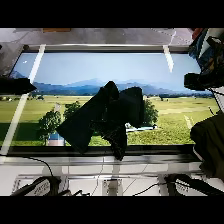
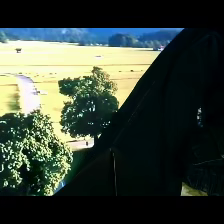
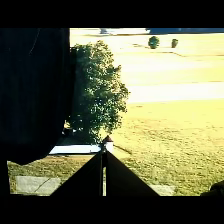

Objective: Fold the clothes and pants, and hang the long-sleeved shirts on hangers.

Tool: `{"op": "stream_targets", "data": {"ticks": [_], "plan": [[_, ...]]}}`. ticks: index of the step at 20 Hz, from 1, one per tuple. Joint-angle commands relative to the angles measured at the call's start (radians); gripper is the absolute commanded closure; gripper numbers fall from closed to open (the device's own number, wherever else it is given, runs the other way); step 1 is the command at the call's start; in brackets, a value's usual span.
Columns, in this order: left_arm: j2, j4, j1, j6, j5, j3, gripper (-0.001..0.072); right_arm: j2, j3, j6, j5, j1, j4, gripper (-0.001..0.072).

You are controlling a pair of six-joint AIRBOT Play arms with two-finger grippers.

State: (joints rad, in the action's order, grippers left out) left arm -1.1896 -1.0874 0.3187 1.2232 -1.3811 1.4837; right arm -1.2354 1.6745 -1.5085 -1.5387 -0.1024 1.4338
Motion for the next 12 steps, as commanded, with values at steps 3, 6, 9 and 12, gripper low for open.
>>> {"op": "stream_targets", "data": {"ticks": [3,6,9,12], "plan": [[-0.003,0.0,0.0,0.0,0.055,0.0,0.0688,0.0,0.0,0.003,0.145,0.001,0.002,0.0664],[-0.011,0.021,0.0,0.048,0.069,0.0,0.0689,-0.001,-0.004,0.029,0.094,0.002,-0.002,0.0664],[0.003,0.101,0.0,-0.117,-0.052,0.0,0.0688,0.044,-0.111,0.138,0.001,0.002,-0.086,0.0663],[0.039,0.131,0.001,-0.144,-0.12,-0.002,0.0688,0.192,-0.366,0.198,0.006,0.002,-0.234,0.0663]]}}
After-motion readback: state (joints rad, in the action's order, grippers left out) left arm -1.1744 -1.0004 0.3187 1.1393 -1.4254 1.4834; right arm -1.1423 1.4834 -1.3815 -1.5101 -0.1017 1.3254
